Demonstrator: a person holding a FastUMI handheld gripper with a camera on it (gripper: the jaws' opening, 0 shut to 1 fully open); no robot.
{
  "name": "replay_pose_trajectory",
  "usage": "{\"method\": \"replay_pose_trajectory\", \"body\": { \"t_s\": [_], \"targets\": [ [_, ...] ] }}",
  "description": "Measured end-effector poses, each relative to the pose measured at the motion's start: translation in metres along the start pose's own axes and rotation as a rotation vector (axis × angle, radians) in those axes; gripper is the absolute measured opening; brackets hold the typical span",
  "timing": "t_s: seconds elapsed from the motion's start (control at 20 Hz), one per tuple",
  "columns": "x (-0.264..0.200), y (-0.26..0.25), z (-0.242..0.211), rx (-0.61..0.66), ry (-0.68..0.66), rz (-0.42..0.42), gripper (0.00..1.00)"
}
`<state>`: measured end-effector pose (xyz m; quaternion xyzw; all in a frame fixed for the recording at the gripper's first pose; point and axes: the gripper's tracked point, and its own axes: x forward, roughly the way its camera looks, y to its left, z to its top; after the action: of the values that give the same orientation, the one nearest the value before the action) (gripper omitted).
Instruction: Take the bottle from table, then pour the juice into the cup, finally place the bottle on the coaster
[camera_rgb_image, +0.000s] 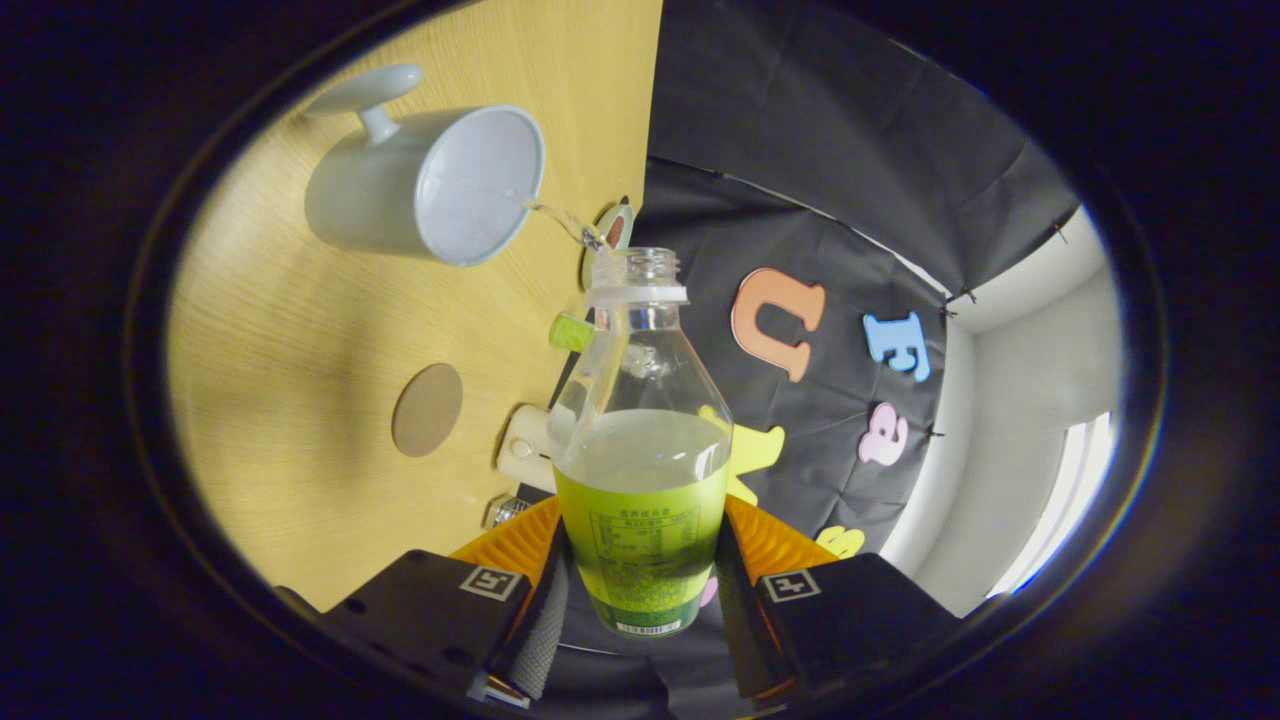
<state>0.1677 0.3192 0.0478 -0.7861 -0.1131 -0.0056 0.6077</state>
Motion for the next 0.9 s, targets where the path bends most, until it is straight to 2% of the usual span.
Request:
{"method": "replay_pose_trajectory", "body": {
  "t_s": [0.9],
  "targets": [
    [0.008, -0.02, 0.005, -0.092, -0.009, -0.036, 0.73]
  ]
}}
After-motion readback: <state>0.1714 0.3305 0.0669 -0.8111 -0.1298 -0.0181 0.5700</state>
